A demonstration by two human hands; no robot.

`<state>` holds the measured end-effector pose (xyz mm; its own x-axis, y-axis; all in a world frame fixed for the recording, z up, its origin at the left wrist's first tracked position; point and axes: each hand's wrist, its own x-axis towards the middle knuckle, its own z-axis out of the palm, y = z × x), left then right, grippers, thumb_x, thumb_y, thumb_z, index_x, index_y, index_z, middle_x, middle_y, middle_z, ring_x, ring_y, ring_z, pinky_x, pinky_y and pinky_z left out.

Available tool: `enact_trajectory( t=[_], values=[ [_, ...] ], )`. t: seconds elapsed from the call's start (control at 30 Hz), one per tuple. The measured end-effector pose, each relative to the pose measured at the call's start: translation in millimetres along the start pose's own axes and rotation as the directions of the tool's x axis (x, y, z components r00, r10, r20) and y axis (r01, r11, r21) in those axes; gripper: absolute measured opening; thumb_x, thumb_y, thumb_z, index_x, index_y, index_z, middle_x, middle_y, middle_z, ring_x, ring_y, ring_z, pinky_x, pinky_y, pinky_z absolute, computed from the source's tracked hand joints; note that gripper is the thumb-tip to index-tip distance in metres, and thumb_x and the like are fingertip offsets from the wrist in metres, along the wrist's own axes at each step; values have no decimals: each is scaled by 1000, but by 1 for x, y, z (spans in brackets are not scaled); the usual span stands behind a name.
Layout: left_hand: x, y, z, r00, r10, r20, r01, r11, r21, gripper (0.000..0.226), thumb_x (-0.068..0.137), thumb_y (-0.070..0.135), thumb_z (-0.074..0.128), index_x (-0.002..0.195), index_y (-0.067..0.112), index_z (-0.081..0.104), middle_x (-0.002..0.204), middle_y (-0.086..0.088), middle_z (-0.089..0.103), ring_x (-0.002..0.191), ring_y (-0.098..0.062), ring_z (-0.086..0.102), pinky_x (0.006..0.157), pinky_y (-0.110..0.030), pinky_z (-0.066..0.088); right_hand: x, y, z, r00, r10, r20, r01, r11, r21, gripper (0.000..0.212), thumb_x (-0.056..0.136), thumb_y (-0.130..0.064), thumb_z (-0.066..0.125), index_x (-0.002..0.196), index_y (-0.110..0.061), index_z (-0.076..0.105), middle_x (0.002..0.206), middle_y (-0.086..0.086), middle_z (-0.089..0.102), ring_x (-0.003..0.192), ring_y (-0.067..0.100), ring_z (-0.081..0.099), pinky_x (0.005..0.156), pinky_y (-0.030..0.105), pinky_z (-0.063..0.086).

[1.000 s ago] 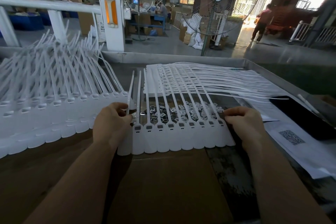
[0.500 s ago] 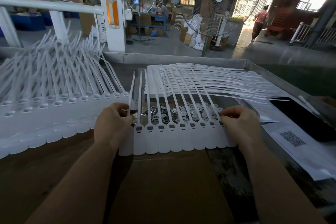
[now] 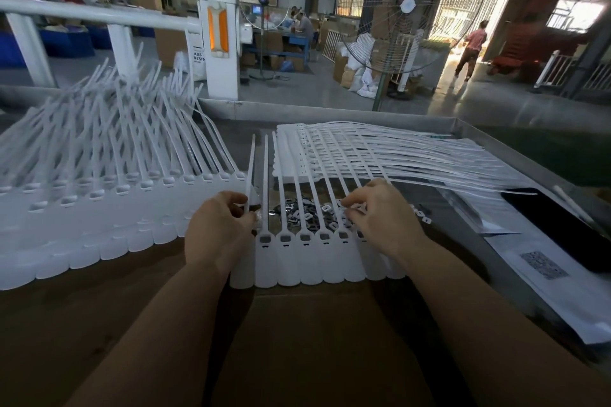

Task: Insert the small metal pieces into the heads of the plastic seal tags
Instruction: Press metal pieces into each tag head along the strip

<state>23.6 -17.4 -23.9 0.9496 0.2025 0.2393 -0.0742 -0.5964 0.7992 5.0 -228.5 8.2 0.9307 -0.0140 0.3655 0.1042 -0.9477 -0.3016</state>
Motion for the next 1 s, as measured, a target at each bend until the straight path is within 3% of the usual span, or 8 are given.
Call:
enact_trajectory(
  t=[0.17, 0.37, 0.53, 0.63, 0.73, 0.87, 0.93, 1.0],
  values=[
    [1, 0, 0, 1000, -7, 11, 7, 1000, -2, 33, 86, 21, 63, 118, 15, 59, 103, -3, 66, 85, -17, 60, 74, -30, 49, 8, -8, 6, 994, 47, 97, -33, 989, -143, 24, 91, -23, 57, 112, -20, 68, 116, 7, 57, 104, 21, 53, 92, 32, 47],
    [1, 1, -1, 1000, -6, 18, 6, 1000, -6, 33, 86, 22, 63, 118, 15, 60, 101, -3, 66, 87, -18, 61, 76, -30, 50, 11, -10, 11, 990, 123, 63, -114, 985, -133, 20, 88, -16, 62, 106, -20, 70, 112, 3, 63, 99, 18, 58, 90, 33, 51],
    [1, 2, 0, 1000, -6, 22, 7, 1000, -14, 33, 86, 21, 63, 118, 15, 59, 102, -4, 66, 88, -20, 62, 80, -34, 52, 6, -11, 9, 991, 123, -53, -127, 989, -79, 11, 86, -16, 64, 96, -17, 69, 106, 3, 60, 100, 17, 53, 88, 30, 46],
    [2, 2, 0, 1000, -7, 22, 8, 1000, -11, 33, 85, 23, 64, 118, 15, 60, 100, -2, 65, 87, -19, 62, 79, -33, 52, 3, -21, 8, 986, 132, -103, -127, 990, 56, 10, 89, -17, 61, 98, -16, 65, 97, 1, 65, 93, 16, 59, 84, 32, 50],
    [3, 1, 0, 1000, -7, 14, 7, 1000, -3, 32, 85, 23, 64, 116, 16, 60, 93, 2, 62, 84, -17, 60, 77, -31, 51, 1, -41, 10, 991, 87, -103, -62, 973, 223, 18, 90, -13, 58, 106, -14, 65, 101, 0, 67, 91, 12, 62, 84, 22, 50],
    [1, -1, 1, 1000, 6, 8, -6, 1000, -2, 33, 85, 23, 64, 117, 16, 60, 102, -3, 66, 84, -16, 60, 76, -31, 50, -3, -70, 17, 998, 60, -12, -49, 894, 446, 16, 87, -11, 63, 101, -13, 69, 99, 0, 70, 85, 7, 64, 74, 10, 47],
    [1, -2, 0, 1000, 11, 8, -11, 1000, -13, 32, 86, 23, 63, 117, 15, 60, 104, -5, 67, 84, -16, 60, 78, -32, 51, -6, -80, 22, 998, 52, 25, -57, 850, 523, 14, 85, -10, 65, 98, -12, 70, 94, 1, 71, 80, 6, 65, 71, 11, 50],
    [1, -2, -1, 1000, 14, 1, -14, 1000, -20, 31, 87, 22, 62, 117, 15, 60, 105, -5, 67, 82, -14, 58, 78, -32, 51, -7, -86, 28, 997, 49, 53, -70, 813, 577, 13, 83, -8, 66, 95, -11, 70, 90, 3, 71, 79, 8, 66, 76, 21, 55]
  ],
)
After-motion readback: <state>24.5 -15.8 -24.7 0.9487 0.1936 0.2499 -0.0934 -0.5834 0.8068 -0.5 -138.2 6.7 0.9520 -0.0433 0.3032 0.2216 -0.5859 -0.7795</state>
